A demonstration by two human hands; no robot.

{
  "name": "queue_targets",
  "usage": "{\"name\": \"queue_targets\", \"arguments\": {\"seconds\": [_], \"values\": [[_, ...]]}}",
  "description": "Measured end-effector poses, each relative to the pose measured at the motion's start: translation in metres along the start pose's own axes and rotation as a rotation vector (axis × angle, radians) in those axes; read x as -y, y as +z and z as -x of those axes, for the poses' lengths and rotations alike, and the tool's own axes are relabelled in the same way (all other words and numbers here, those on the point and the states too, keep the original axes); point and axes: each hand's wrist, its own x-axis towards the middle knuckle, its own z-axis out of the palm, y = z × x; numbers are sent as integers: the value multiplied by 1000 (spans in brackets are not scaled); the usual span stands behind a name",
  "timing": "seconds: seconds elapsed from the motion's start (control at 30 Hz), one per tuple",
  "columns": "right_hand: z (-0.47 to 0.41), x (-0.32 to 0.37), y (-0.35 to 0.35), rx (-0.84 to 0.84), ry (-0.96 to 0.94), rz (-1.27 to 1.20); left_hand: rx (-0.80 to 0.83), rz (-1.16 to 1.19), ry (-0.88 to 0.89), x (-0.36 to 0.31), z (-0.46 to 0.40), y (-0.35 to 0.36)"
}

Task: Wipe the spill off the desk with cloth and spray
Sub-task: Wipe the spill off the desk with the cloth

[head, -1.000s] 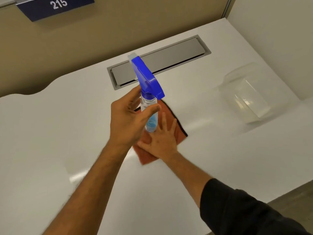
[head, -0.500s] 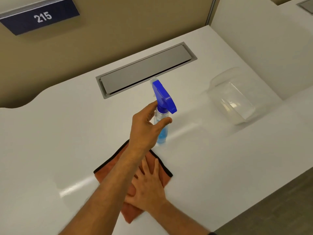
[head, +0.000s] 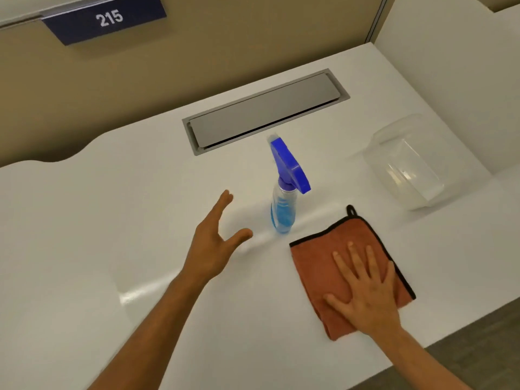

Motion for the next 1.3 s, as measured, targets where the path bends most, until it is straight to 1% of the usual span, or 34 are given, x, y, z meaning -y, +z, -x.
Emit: {"name": "queue_targets", "arguments": {"seconds": [0.03,0.17,0.23,0.3,0.37,0.5,0.57,0.7,0.87,0.97,1.07,1.13,1.23,1.27,1.3], "values": [[-3,-4,-2,2,28,14,-13,-74,-40,24,14,-7],[8,12,2,-22,129,15,3,-460,-72,117,78,-34],[24,34,11,-27,196,-5,-25,-553,-149,152,111,-47],[43,63,21,-19,210,-30,-56,-595,-223,178,138,-60],[59,100,30,-8,153,-50,-60,-616,-265,193,154,-69],[57,186,37,19,-15,-102,-52,-636,-254,201,157,-70],[31,227,30,5,-87,-127,-49,-642,-257,202,156,-69],[-55,303,8,-56,-179,-141,-48,-647,-244,209,157,-68],[-138,371,-13,-55,-297,-86,-61,-643,-234,215,157,-67],[-147,378,-11,-47,-410,-40,-61,-636,-225,216,157,-67],[-131,367,-3,-41,-525,-40,-56,-614,-223,216,157,-67],[-115,357,1,3,-516,-75,-50,-585,-224,214,157,-70],[-94,342,-8,173,-467,-156,-45,-438,-212,203,161,-80],[-89,335,-18,204,-471,-203,-50,-374,-193,198,163,-84],[-87,326,-30,192,-474,-285,-55,-325,-164,193,163,-88]]}}
